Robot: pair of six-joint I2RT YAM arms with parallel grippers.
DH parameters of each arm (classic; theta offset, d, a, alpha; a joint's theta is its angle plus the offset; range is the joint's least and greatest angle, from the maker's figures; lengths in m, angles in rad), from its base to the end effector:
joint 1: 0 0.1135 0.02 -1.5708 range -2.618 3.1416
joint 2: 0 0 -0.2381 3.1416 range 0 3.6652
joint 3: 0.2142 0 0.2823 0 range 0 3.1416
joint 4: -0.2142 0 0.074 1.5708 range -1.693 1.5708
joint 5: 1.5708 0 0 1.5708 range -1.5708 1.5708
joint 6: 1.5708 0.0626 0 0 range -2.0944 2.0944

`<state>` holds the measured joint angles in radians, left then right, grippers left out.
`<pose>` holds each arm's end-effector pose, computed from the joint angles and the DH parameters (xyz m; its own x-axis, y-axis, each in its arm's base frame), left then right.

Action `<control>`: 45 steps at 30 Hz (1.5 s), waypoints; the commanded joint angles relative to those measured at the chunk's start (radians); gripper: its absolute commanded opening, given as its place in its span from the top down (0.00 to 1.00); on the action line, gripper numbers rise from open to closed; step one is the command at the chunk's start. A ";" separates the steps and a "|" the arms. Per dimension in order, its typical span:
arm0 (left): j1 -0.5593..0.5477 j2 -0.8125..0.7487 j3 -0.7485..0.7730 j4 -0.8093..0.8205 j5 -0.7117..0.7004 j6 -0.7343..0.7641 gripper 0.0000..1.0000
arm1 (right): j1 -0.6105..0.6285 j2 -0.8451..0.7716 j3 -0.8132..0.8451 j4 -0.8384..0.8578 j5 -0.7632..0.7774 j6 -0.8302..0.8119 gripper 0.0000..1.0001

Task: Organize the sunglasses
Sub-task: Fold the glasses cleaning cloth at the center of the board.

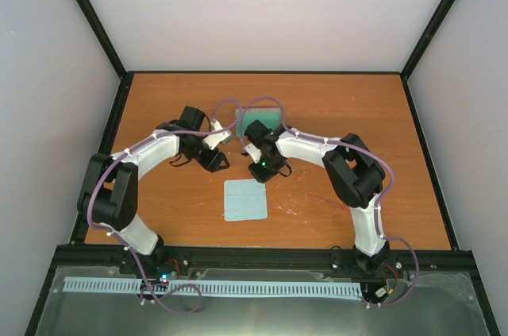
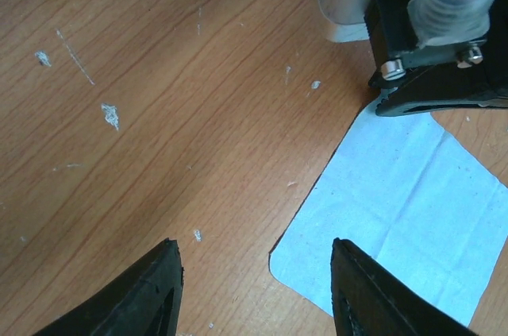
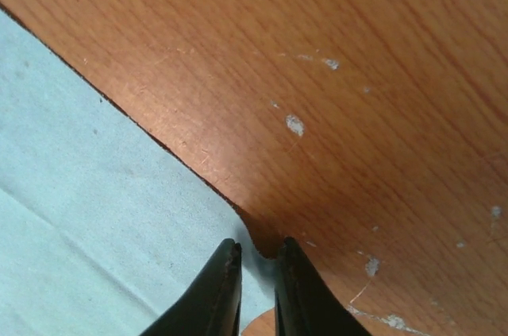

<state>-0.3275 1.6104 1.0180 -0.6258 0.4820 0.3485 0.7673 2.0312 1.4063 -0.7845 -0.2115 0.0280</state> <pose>0.3093 -0.1357 0.1257 -0.6861 0.5527 -0.4731 0.7138 0.6370 -0.2910 0.2834 0.2915 0.0807 -0.7298 -0.6658 -0.1548 -0.6828 0.6993 0.2116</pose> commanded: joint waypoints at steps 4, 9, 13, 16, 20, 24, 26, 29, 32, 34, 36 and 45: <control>0.001 -0.026 -0.019 0.023 -0.004 -0.025 0.44 | 0.034 0.055 -0.043 -0.032 0.046 0.003 0.97; -0.021 -0.025 -0.045 0.024 0.000 -0.020 0.43 | 0.038 0.040 -0.063 -0.022 0.084 0.023 0.97; -0.073 -0.005 -0.048 0.029 -0.012 -0.003 0.43 | 0.038 -0.016 -0.073 0.023 0.141 0.056 0.97; -0.093 0.033 -0.028 0.035 -0.022 0.005 0.48 | 0.036 -0.024 -0.054 0.033 0.167 0.063 0.97; -0.109 0.066 -0.009 0.020 -0.064 0.025 0.57 | 0.030 -0.017 -0.041 0.026 0.169 0.071 0.97; -0.110 0.054 -0.032 0.023 -0.089 0.049 0.57 | 0.029 -0.030 -0.061 0.041 0.172 0.088 0.97; -0.111 0.056 -0.044 0.028 -0.096 0.053 0.57 | 0.027 -0.037 -0.068 0.048 0.172 0.094 0.97; -0.115 0.073 -0.051 0.037 -0.106 0.057 0.61 | 0.027 -0.037 -0.070 0.053 0.169 0.100 0.97; -0.124 0.092 -0.054 0.041 -0.112 0.069 0.62 | 0.025 -0.039 -0.066 0.060 0.170 0.109 0.97; -0.130 0.098 -0.063 0.048 -0.119 0.078 0.63 | 0.023 -0.041 -0.063 0.063 0.169 0.113 0.97; -0.132 0.105 -0.069 0.051 -0.129 0.084 0.64 | 0.021 -0.046 -0.062 0.067 0.171 0.117 0.97; -0.141 0.130 -0.100 0.087 -0.151 0.102 0.67 | 0.009 -0.064 -0.065 0.079 0.167 0.130 0.97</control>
<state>-0.4526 1.7138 0.9390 -0.5701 0.3588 0.4221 0.7845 1.9938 1.3529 -0.7166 -0.0669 0.1406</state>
